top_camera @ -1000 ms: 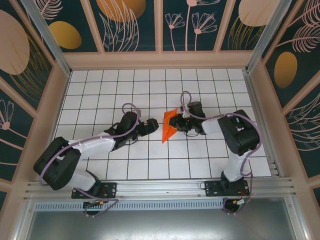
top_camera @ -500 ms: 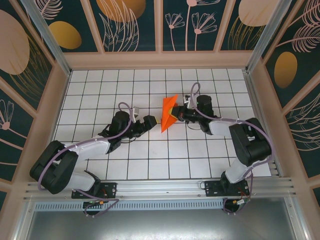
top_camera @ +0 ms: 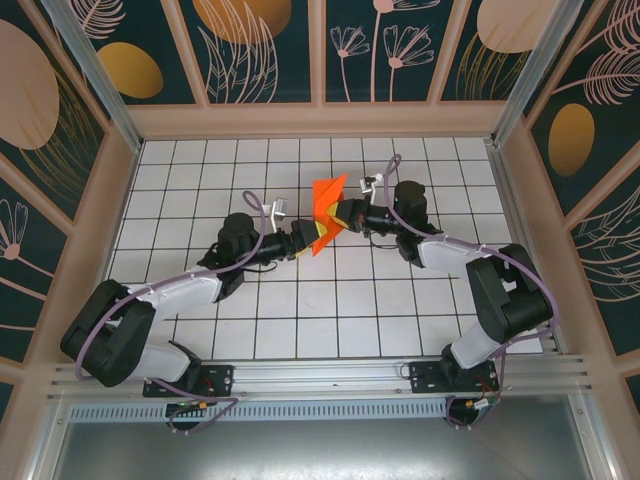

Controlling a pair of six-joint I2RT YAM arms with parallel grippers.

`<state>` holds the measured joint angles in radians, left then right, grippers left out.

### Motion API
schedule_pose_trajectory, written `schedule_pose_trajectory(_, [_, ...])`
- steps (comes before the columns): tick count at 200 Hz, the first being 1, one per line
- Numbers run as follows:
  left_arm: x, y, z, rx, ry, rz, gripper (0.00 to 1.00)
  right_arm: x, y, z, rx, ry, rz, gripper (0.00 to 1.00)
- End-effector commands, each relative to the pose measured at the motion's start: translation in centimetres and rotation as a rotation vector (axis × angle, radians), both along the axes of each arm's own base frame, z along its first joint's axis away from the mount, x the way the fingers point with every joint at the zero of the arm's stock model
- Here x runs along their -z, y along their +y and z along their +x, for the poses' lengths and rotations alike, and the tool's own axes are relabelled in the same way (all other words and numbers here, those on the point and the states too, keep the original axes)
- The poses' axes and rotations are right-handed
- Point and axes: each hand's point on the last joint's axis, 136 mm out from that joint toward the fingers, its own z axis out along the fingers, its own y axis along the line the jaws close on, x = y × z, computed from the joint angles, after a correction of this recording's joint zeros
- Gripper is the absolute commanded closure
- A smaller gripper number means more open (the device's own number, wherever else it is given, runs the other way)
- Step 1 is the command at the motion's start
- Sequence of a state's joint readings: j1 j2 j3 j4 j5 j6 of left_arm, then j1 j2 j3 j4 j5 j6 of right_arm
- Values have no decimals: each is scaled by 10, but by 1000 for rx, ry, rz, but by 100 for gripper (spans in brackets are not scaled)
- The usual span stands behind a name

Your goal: Fold a paper plane with a square sheet of paper (pick it up from the middle)

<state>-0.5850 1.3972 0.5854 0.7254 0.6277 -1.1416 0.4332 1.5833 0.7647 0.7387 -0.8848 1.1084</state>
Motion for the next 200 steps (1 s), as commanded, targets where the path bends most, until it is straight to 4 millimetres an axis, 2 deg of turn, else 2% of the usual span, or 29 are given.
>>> schedule_pose_trajectory(1, [-16, -5, 5, 12, -32, -43, 8, -28, 9, -4, -43, -68, 58, 94])
schedule_pose_trajectory(24, [-15, -6, 11, -4, -34, -38, 24, -24, 11, -7, -55, -54, 51, 94])
schedule_pose_trajectory(45, [-13, -3, 17, -42, -42, -17, 45, -18, 10, -9, -62, -44, 33, 93])
schedule_pose_trajectory(77, [-7, -1, 20, -61, -53, 31, 71, -11, 9, -8, -54, -32, -8, 90])
schedule_pose_trajectory(106, [2, -1, 23, -58, -49, 95, 88, -5, 6, -5, -39, -26, -56, 79])
schedule_pose_trajectory(127, [16, 8, 31, -98, -69, 242, 92, 9, -9, 6, 43, -25, -171, 61])
schedule_pose_trajectory(146, [38, 31, 39, -157, -78, 477, 93, 31, -33, 22, 169, -27, -365, 49])
schedule_pose_trajectory(163, [59, 65, 49, -236, -71, 743, 93, 51, -57, 29, 270, -23, -522, 41])
schedule_pose_trajectory(185, [79, 111, 52, -322, -32, 1040, 94, 66, -76, 31, 336, -24, -623, 34])
schedule_pose_trajectory(188, [74, 115, 56, -343, -39, 1064, 94, 67, -77, 31, 340, -25, -629, 33])
schedule_pose_trajectory(200, [72, 139, 60, -418, -25, 1198, 94, 71, -83, 31, 364, -23, -654, 31])
